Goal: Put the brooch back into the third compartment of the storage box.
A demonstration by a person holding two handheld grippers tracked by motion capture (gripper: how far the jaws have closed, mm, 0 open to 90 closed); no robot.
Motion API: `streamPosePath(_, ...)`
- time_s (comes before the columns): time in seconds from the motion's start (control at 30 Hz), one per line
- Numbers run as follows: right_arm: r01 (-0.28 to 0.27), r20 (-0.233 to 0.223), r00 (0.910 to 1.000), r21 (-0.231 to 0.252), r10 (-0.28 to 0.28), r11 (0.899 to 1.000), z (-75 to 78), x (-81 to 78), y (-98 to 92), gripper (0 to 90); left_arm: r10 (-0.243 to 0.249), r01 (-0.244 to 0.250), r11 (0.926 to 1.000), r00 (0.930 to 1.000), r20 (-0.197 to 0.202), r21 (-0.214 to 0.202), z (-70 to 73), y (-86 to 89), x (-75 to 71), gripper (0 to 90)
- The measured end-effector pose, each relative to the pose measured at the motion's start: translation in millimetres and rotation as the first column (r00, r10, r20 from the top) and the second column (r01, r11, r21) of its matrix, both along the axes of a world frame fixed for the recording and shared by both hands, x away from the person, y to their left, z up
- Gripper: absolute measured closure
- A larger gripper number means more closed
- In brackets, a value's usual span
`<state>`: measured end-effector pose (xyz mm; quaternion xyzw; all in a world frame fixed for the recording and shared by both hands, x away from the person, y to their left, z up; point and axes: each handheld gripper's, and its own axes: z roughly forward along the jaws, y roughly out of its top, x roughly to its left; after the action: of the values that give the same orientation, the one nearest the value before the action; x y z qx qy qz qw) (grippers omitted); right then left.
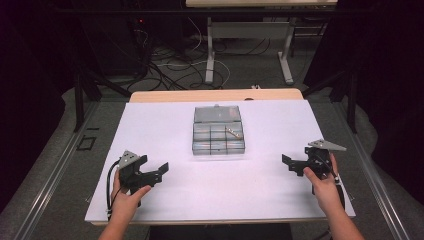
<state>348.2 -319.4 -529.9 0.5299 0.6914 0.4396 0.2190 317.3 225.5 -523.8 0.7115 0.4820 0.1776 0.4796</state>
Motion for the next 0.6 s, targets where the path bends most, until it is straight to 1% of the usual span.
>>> streamPosePath(0.13,0.01,-0.006,0.9999,-0.008,-0.01,1.0,-5.3,-0.1,-4.9,0.0,0.001,-0.001,1.0,1.0,-0.004,-0.001,0.1,0.3,-0.3,7.4)
streamPosePath(0.17,0.019,-0.003,0.9998,-0.016,-0.019,1.0,-6.4,-0.1,-6.1,0.0,0.0,-0.001,1.0,1.0,-0.004,-0.002,0.1,0.4,-0.2,7.4)
streamPosePath(0.2,0.015,-0.003,0.9999,-0.016,-0.015,1.0,-7.3,-0.1,-7.9,0.0,0.001,-0.001,1.0,1.0,-0.005,-0.002,0.0,0.3,-0.2,7.4)
streamPosePath(0.23,0.023,-0.001,0.9997,-0.016,-0.023,1.0,-8.0,0.0,-8.5,0.0,0.002,-0.002,1.0,1.0,-0.005,-0.003,-0.2,0.2,-0.1,7.4)
streamPosePath(0.3,0.024,0.003,0.9997,-0.016,-0.024,1.0,-9.4,-0.3,-11.1,0.0,0.001,-0.001,1.0,1.0,-0.001,0.0,-0.4,0.4,0.3,7.4)
streamPosePath(0.37,0.039,0.011,0.9992,-0.013,-0.039,0.999,-11.0,-0.3,-13.2,0.0,0.003,-0.003,1.0,1.0,-0.003,-0.002,-0.4,0.3,0.3,7.4)
streamPosePath(0.47,0.052,0.026,0.9983,-0.036,-0.051,0.998,-13.5,-1.4,-17.3,0.0,0.006,-0.006,1.0,1.0,-0.007,-0.004,-0.4,0.4,0.2,7.4)
streamPosePath(0.6,0.062,0.016,0.998,-0.034,-0.062,0.997,-16.9,-1.6,-22.5,0.0,0.006,-0.006,1.0,1.0,-0.005,-0.002,-1.0,0.3,0.8,7.4)
